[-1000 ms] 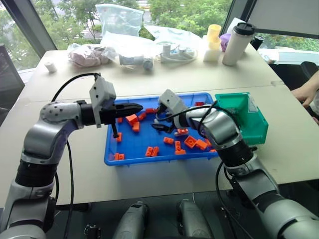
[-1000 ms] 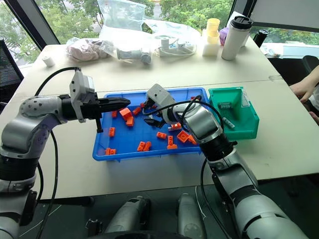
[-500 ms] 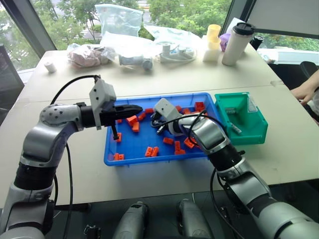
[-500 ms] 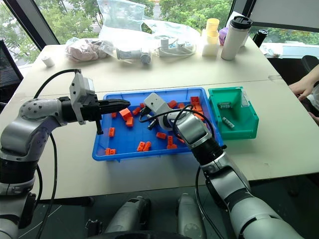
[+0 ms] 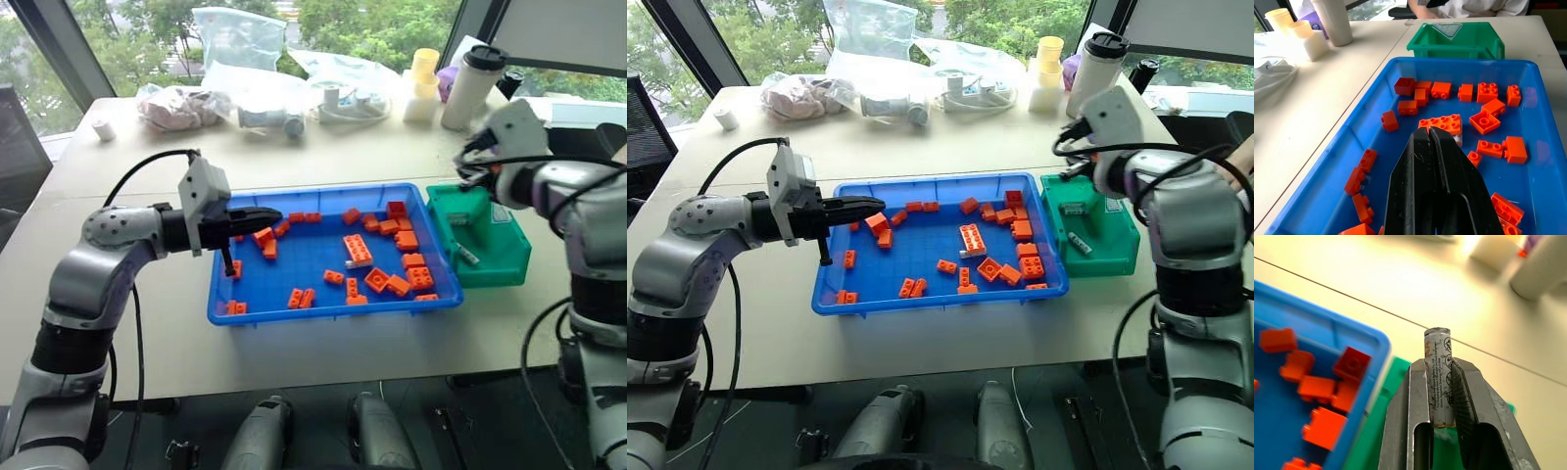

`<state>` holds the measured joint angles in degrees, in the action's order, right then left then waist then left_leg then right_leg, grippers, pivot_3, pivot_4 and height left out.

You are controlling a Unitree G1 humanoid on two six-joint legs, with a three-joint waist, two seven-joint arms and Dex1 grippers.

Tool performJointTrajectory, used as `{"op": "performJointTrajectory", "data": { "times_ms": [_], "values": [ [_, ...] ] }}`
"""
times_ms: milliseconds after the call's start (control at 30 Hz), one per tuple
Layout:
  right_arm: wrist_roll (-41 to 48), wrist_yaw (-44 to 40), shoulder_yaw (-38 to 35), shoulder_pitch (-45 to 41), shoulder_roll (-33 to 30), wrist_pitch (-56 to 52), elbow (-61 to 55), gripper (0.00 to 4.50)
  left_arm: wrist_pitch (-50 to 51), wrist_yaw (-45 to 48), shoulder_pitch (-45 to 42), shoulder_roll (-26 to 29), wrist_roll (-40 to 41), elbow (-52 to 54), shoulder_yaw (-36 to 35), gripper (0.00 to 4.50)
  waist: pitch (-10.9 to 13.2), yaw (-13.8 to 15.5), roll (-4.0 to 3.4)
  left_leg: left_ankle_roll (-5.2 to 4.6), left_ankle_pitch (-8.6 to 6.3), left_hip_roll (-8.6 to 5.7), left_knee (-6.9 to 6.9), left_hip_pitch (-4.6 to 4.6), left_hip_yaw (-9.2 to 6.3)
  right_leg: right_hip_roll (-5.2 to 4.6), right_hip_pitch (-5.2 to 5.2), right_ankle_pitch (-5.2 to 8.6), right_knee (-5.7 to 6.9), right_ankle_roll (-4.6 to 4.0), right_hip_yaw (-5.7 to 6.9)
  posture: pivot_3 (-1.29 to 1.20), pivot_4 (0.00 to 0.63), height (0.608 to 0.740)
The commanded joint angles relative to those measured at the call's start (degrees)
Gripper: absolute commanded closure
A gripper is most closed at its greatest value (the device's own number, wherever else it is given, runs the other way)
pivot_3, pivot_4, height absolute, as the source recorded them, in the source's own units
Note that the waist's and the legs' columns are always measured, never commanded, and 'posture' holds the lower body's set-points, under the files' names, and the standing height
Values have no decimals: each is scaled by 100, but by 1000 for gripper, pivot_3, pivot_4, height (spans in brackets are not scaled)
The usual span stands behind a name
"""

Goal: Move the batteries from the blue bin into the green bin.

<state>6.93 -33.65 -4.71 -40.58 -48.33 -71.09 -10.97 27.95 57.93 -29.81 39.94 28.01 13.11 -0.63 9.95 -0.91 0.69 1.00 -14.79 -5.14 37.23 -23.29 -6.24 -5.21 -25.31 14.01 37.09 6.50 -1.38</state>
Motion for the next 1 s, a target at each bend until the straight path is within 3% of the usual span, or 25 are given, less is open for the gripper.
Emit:
{"op": "performJointTrajectory", "data": {
  "times_ms": [33,100,233,400,500,600,767,1000],
  "values": [
    [226,-196,-156,358,-216,-11,-297,4480,-172,76,-134,-48,-33,-50,45,4500,0,-38,-1,0,0,4,-1,4,4,2,0,0,5,0,-4,0,150,740],
    [217,-191,-108,654,-335,85,-356,4480,-208,97,-191,-87,-58,-115,75,4500,0,-33,-3,0,0,7,-1,6,6,6,-1,0,8,0,-7,0,150,740],
    [412,-218,-248,788,-308,55,-497,2460,-259,127,-261,-111,-74,-177,101,4500,0,12,-3,-1,0,4,5,3,6,4,-1,0,7,0,-7,0,150,740],
    [711,-232,-98,258,-184,-209,-857,58,-257,148,-250,-109,-90,-160,80,4500,0,23,-3,-1,0,3,6,2,4,2,0,0,6,0,-5,0,150,740],
    [1027,-151,-67,-147,280,-650,-1075,58,-256,152,-250,-102,-87,-158,69,4500,0,-6,-3,0,0,4,4,2,2,4,-2,0,6,0,-5,0,150,740],
    [1274,155,69,-253,1322,-1105,-1254,58,-263,154,-263,-102,-103,-175,70,4500,-2,-6,0,0,0,9,0,4,-3,9,-1,0,5,0,-5,0,150,740],
    [1020,1000,507,-177,2542,-1316,-941,58,-233,124,-245,-104,-93,-132,52,4500,-2,35,-1,15,9,-2,10,-6,-8,-1,-4,0,7,0,-2,0,150,740],
    [744,1447,1262,-9,2675,-959,-552,58,-171,73,-110,-21,-59,19,-28,4500,-2,4,-1,36,21,-6,8,-5,-11,-3,-5,0,8,0,2,0,150,740]
  ]
}}
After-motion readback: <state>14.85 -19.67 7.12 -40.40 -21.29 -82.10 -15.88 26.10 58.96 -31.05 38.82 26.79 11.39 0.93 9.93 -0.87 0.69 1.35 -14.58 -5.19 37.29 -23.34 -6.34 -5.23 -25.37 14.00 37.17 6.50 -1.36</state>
